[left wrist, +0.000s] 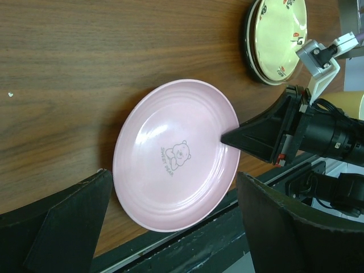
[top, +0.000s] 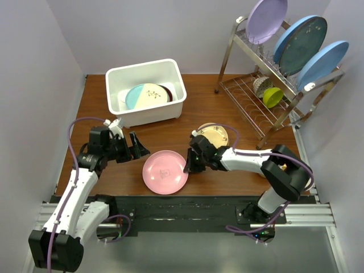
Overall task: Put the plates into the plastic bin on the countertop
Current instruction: Pick up the plate from the corner of the board.
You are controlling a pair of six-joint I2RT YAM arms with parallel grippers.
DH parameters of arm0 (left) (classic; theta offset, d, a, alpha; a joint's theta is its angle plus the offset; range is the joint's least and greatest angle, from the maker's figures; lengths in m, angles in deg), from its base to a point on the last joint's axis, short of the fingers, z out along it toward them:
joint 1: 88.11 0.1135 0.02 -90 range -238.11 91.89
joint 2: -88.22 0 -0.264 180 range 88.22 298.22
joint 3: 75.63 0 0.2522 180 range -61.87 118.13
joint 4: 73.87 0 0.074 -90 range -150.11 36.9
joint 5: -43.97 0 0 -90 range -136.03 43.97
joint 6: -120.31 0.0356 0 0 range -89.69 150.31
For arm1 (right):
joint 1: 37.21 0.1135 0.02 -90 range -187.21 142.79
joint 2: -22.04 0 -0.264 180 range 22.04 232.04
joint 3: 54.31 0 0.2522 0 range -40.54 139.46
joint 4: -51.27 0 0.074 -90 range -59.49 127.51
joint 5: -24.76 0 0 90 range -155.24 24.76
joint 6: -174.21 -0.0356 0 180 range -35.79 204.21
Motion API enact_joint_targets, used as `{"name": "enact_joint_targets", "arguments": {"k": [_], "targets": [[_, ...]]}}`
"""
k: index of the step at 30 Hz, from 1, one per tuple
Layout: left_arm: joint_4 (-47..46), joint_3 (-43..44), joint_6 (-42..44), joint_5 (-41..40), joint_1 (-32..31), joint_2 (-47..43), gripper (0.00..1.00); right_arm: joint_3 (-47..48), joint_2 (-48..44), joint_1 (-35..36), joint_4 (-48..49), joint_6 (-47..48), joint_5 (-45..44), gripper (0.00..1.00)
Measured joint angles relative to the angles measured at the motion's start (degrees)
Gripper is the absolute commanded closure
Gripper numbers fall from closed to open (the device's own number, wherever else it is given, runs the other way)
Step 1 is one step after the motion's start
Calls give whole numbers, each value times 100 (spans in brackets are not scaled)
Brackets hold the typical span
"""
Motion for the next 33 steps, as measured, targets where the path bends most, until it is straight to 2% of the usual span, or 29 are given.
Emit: {"name": "enact_joint_targets", "arguments": {"k": [25, 33], "targets": [[-87, -334, -72, 111, -2, -149, 9, -68, -1499, 4, -1029, 125, -398, 100], [-321, -496, -116, 422, -11, -219, 9, -66, -1873, 7, -1152, 114, -400, 100]]}}
